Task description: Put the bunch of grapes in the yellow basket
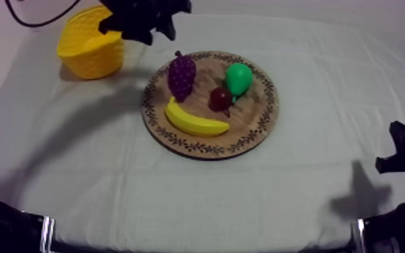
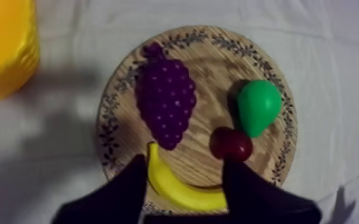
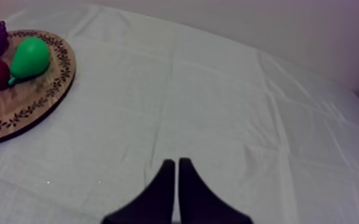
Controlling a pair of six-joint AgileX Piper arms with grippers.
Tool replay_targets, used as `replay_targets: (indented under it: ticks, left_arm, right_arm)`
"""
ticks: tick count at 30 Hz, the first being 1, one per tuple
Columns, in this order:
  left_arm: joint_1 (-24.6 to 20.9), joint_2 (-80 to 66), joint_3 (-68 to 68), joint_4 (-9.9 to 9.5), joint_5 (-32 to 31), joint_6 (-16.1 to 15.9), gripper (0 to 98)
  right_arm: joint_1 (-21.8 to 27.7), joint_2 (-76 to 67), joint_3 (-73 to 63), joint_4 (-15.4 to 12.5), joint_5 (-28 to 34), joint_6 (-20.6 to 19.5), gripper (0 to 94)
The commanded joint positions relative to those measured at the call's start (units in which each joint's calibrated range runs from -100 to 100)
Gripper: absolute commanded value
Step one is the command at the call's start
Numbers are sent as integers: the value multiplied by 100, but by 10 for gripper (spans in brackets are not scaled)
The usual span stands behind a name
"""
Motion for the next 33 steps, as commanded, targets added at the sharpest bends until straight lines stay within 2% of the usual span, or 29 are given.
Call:
replay_targets:
  ticks: [1,4,6,14,20,33]
  left_arm:
    - [-12,-18,92,-6,-153,-10,690]
    - [-26,-39,190,-56,-315,-11,771]
    - [-34,-42,255,-71,-415,-9,792]
    - [46,283,158,-51,-608,-51,816]
    - [144,672,-208,44,-671,-218,856]
    - [77,1915,-1288,91,-532,-315,856]
  right_arm:
    - [1,-2,-1,1,2,1,5]
    - [1,-2,-1,1,2,1,5]
    - [1,-2,-1,1,2,1,5]
    - [1,-2,-1,1,2,1,5]
    - [1,-2,-1,1,2,1,5]
    - [1,-2,-1,1,2,0,5]
